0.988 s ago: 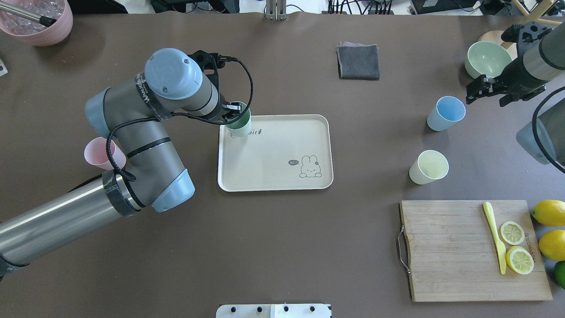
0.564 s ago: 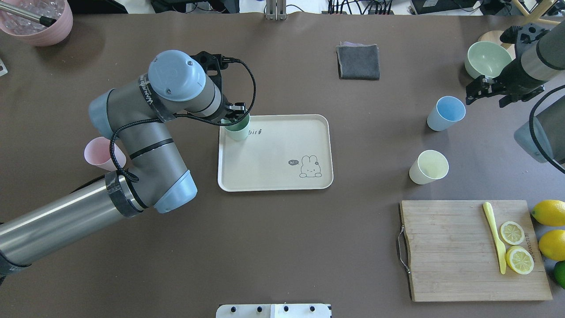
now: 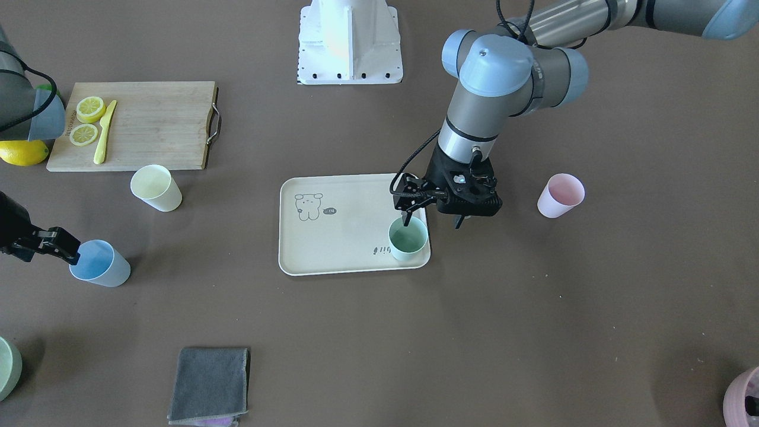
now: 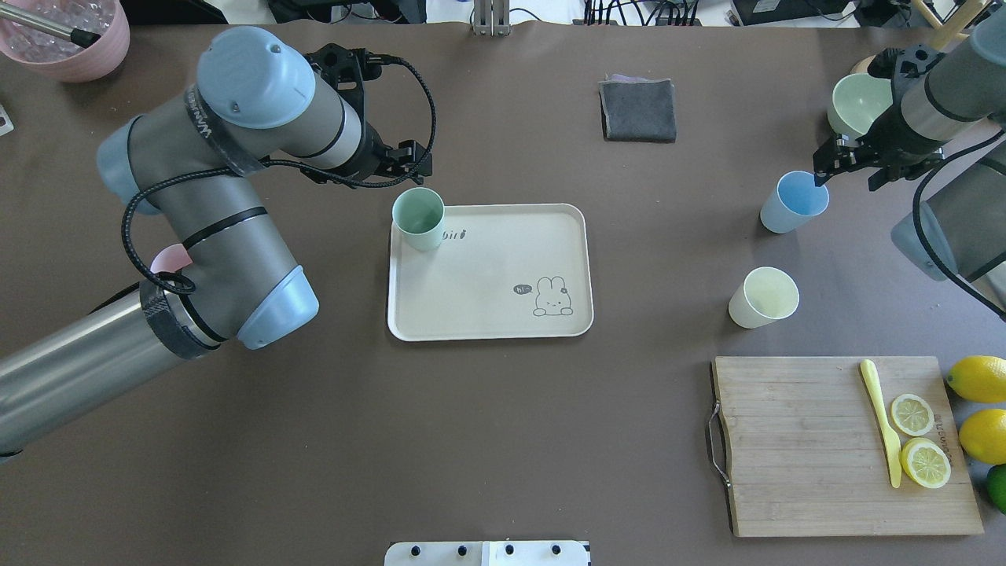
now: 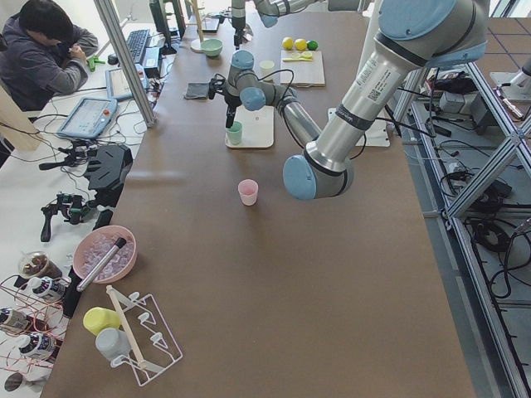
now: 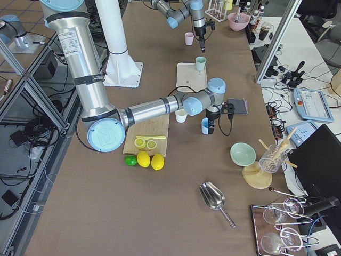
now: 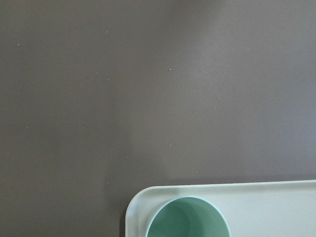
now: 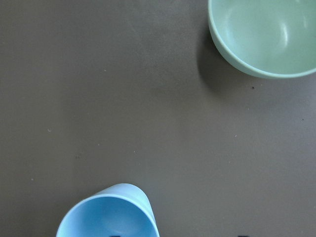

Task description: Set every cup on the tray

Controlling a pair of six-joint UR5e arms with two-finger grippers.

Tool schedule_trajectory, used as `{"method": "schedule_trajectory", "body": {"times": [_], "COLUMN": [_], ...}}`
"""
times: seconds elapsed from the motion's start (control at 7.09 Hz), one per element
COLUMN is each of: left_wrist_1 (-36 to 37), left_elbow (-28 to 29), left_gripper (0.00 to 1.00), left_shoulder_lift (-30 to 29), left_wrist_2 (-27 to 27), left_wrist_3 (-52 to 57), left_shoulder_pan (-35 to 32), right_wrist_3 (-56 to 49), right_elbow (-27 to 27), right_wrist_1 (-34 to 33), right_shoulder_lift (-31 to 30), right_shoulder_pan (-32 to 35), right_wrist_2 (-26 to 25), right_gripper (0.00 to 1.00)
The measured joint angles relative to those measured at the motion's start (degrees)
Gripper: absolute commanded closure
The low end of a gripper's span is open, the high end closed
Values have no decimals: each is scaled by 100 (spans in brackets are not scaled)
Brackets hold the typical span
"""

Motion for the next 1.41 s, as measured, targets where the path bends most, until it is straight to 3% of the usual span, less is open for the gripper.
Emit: {"method": "schedule_trajectory", "body": {"times": [0.14, 0.99, 1.41], "left_wrist_1": [6, 23, 74], "left_elbow": [-90, -214, -889], "left_gripper": [2, 2, 1], "left_shoulder_lift": [62, 244, 1190], "left_wrist_2": [-30, -290, -701], "left_wrist_3": [49, 356, 1105], "left_shoulder_pan": [-49, -381, -740], "right_wrist_3": [6, 778, 1951], "right_elbow": [-25, 76, 241], "right_wrist_1": [35, 226, 99], "right_shoulder_lift": [-17, 167, 889], "right_shoulder_pan": [-64, -273, -376], "right_wrist_2": [-20, -10, 24], "right_gripper": [100, 100, 100]}}
